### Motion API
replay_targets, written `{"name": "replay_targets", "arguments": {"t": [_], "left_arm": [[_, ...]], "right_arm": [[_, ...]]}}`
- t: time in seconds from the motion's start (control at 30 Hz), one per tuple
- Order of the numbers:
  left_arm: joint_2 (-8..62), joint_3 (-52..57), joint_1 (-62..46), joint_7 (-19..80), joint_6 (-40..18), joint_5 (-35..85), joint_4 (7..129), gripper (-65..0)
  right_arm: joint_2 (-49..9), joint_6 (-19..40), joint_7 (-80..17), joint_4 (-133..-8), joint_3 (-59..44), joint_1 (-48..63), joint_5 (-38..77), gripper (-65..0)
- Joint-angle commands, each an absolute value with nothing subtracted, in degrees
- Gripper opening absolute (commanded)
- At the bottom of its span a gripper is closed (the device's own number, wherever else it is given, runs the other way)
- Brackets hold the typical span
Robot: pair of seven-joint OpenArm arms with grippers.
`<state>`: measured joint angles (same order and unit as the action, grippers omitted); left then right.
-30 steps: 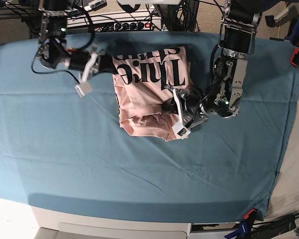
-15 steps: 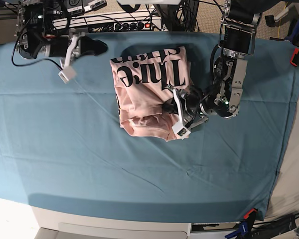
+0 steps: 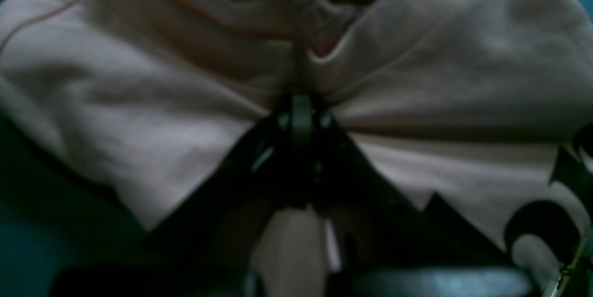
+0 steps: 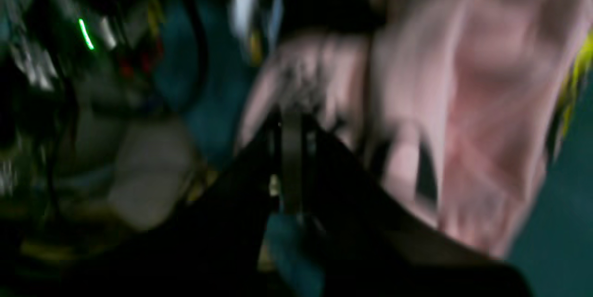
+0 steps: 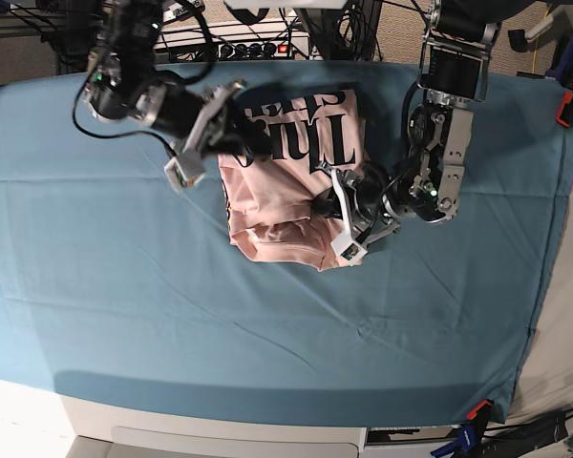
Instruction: Fold the T-shirt properly
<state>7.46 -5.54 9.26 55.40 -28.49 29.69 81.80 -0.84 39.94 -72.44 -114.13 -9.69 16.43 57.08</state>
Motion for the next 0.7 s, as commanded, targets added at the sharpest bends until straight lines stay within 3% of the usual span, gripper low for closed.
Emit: {"name": "replay_targets", "arguments": {"t": [0.0, 0.4, 0.67], "left_arm": [[7.62, -5.50, 9.52, 56.95, -27.92, 27.88, 82.17, -65.0], [7.64, -5.50, 9.45, 56.95, -28.08, 27.88, 82.17, -65.0], [7.66, -5.50, 8.97, 56.95, -28.08, 27.86, 82.17, -65.0]], "right_arm": [[-0.27, 40.00, -71.20, -113.65, -9.80, 15.68, 58.00, -65.0], [2.61, 40.00, -72.77, -89.14, -9.80, 4.54, 64.34, -65.0], [2.87, 39.66, -74.72, -88.18, -9.85, 4.47, 59.00, -65.0]]}}
